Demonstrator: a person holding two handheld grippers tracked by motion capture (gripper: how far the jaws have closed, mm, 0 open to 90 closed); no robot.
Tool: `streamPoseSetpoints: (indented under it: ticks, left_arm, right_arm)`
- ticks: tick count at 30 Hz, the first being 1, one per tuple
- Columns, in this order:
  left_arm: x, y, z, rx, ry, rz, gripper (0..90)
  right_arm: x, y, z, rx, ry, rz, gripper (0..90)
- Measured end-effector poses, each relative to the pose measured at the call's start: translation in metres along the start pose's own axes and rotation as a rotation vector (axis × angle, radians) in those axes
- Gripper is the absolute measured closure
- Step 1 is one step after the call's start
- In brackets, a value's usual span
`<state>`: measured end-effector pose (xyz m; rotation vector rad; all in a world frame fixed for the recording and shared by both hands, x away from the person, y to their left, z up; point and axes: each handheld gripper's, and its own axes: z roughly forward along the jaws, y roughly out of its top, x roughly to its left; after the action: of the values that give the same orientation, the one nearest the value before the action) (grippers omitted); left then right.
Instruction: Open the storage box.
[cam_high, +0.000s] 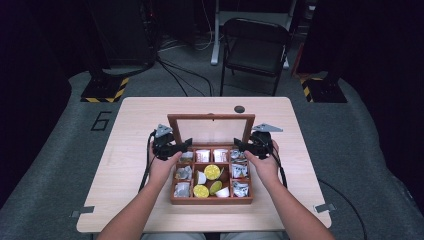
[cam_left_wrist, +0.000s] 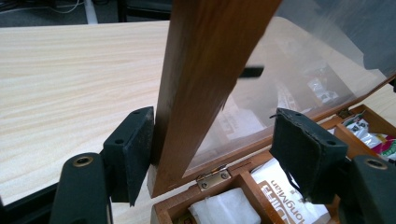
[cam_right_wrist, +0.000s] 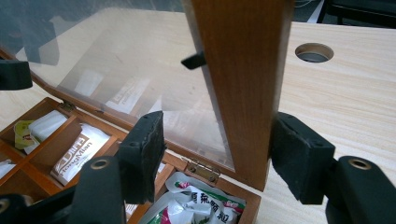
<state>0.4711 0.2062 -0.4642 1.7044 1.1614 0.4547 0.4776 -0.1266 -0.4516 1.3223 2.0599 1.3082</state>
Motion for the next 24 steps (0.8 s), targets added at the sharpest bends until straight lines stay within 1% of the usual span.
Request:
streamPoseSetpoints:
  ticks: [6,8,9,11,13,15,17,19,22,23,24]
  left_arm:
    - [0.002,-0.001,0.003,0.011,0.004,0.006,32.1]
    - [0.003,-0.002,0.004,0.013,0.005,0.002,33.0]
    - [0.003,-0.002,0.005,0.008,0.006,-0.007,33.3]
    - [0.003,-0.002,0.005,0.007,0.008,-0.009,33.2]
    - [0.003,-0.002,0.006,0.007,0.008,-0.006,33.0]
    - [0.004,-0.002,0.006,0.008,0.004,0.0,32.4]
    - [0.004,-0.003,0.006,0.011,-0.001,-0.008,32.3]
    - [0.006,-0.004,0.008,0.015,-0.004,-0.007,32.3]
    - [0.008,-0.005,0.01,0.02,-0.008,-0.012,33.3]
    - [0.008,-0.006,0.011,0.023,-0.005,-0.018,33.8]
    - [0.008,-0.006,0.011,0.027,-0.004,-0.016,33.8]
  right_arm:
    - [-0.002,0.0,0.003,0.002,-0.001,0.001,38.4]
    - [-0.002,0.0,0.005,0.005,-0.011,-0.012,39.1]
    - [-0.002,0.0,0.005,0.006,-0.013,-0.01,39.2]
    - [-0.003,0.0,0.007,0.007,-0.013,-0.012,39.2]
    - [-0.004,-0.001,0.008,0.018,-0.012,-0.003,39.2]
    - [-0.006,-0.002,0.011,0.032,-0.002,-0.01,39.4]
    - [-0.007,-0.002,0.012,0.037,-0.004,-0.005,39.9]
    - [-0.007,-0.003,0.014,0.039,-0.003,0.002,39.9]
    - [-0.006,-0.003,0.016,0.04,-0.017,-0.01,40.4]
    - [-0.005,-0.004,0.017,0.04,-0.027,-0.026,40.7]
    - [-0.005,-0.004,0.017,0.04,-0.027,-0.026,40.7]
